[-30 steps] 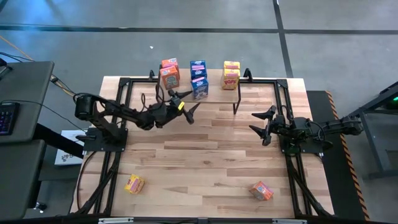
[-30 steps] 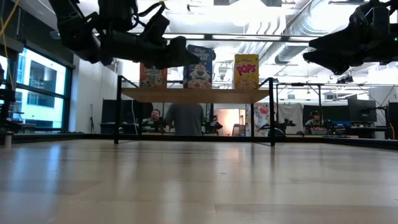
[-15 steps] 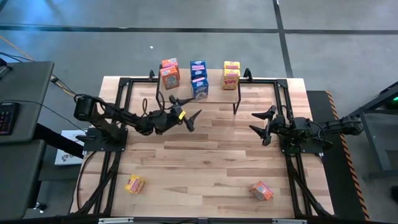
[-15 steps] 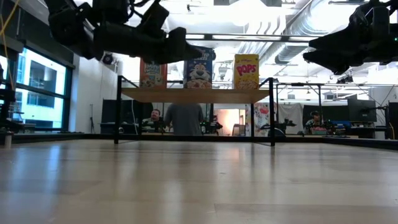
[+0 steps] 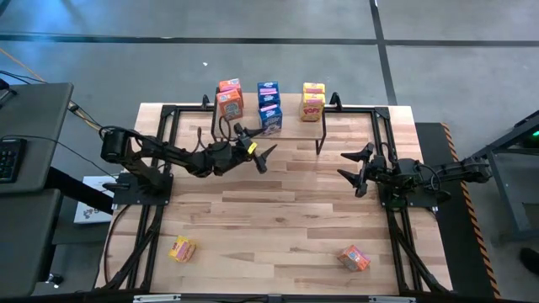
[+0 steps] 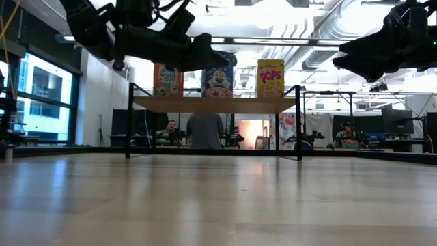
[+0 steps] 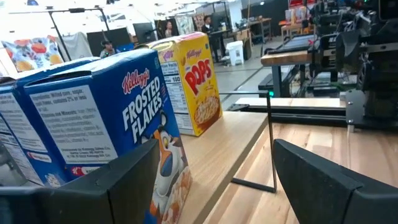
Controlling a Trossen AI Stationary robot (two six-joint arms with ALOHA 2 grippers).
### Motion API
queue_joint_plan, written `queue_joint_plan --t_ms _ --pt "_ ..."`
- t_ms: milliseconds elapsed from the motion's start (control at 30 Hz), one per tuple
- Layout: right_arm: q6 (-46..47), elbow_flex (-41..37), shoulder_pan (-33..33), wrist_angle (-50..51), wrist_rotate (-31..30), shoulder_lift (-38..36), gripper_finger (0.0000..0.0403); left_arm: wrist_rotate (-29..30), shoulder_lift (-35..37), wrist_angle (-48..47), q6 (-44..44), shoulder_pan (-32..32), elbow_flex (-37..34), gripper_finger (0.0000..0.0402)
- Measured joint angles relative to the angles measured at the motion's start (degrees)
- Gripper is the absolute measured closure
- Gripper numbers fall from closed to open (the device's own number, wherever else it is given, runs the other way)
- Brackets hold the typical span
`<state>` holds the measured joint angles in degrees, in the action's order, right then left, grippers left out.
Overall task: Stack cereal on shelf
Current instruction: Put the blue cereal box on the shelf aligned with the other blue cereal boxes, then put the yellow cereal box on the shelf aligned with the other yellow cereal boxes
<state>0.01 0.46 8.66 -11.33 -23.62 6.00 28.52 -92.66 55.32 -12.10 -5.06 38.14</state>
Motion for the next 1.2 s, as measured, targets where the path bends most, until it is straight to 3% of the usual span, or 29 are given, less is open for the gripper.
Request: queue_joint_plan --t_ms 833,1100,1200 --pt "0.0 0.0 0.0 0.0 0.0 0.0 0.0126 2.1 0.0 -3.7 -0.1 -2.3 0.3 0.0098" --pt "0.0 0.0 0.0 0.0 0.0 0.0 0.0126 2.6 1.9 -4.7 -2.0 1.8 0.4 0.0098" --pt "0.0 0.0 0.0 0.0 0.0 0.0 0.0126 7.6 4.6 -7.9 -2.6 4.7 0.4 0.0098"
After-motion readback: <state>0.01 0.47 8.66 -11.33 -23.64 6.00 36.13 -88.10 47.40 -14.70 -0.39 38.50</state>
